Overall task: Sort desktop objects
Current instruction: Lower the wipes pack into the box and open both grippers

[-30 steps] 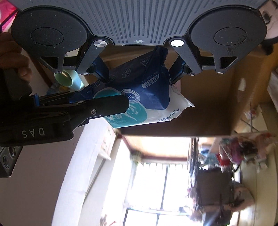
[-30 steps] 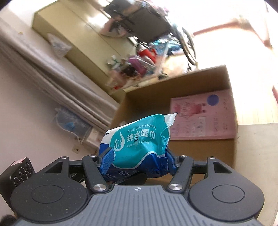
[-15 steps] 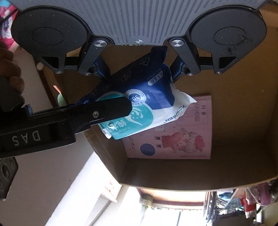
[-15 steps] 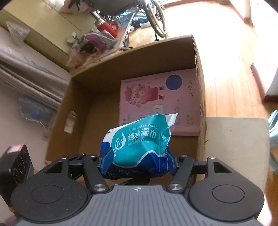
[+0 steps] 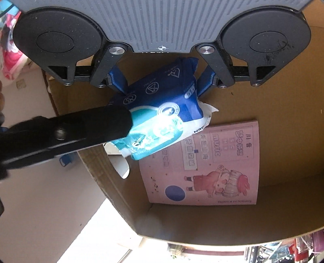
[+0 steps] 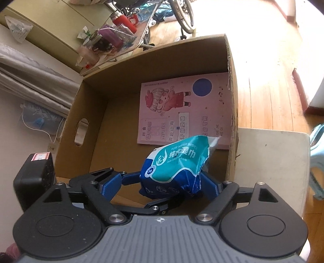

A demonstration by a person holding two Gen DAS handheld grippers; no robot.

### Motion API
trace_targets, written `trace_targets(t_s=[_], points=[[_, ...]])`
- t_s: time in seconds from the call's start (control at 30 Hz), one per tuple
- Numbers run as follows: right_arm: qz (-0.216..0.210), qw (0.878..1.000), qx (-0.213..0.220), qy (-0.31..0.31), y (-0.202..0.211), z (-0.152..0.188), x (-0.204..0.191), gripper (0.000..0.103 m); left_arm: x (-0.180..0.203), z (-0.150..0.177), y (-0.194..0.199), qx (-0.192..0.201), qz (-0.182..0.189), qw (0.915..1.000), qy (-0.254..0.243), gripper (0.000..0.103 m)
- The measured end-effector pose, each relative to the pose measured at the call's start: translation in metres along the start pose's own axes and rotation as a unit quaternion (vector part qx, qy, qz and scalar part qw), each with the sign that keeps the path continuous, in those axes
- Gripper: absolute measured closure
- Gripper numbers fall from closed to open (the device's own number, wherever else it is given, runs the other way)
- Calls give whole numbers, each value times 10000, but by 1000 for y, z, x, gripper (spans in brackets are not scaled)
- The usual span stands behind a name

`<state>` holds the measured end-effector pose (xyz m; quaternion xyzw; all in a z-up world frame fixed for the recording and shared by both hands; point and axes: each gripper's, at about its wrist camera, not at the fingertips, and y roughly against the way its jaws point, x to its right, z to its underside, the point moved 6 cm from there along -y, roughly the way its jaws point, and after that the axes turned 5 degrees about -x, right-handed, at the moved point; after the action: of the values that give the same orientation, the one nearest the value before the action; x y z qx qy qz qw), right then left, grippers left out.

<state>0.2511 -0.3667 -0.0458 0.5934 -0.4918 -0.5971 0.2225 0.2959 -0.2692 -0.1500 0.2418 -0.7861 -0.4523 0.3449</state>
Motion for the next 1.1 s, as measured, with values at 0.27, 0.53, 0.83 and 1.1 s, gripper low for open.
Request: trace_targets(t_s=[0.27, 0.53, 0.83, 1.1], points=[[-65, 9996, 284, -20, 24, 3, 4, 13, -2, -3, -2, -13, -15, 10000, -9, 29], [-335, 9970, 610, -336, 42, 2, 22, 12, 1, -7, -2, -63, 33, 10000, -32, 28], [-611, 9940, 709, -572, 50, 21, 31, 12, 8, -7, -2, -85, -129, 9999, -25, 23], [-773, 9855, 1500, -187, 95, 55, 16, 9, 22, 28, 79, 1152, -301, 9927, 181, 15]])
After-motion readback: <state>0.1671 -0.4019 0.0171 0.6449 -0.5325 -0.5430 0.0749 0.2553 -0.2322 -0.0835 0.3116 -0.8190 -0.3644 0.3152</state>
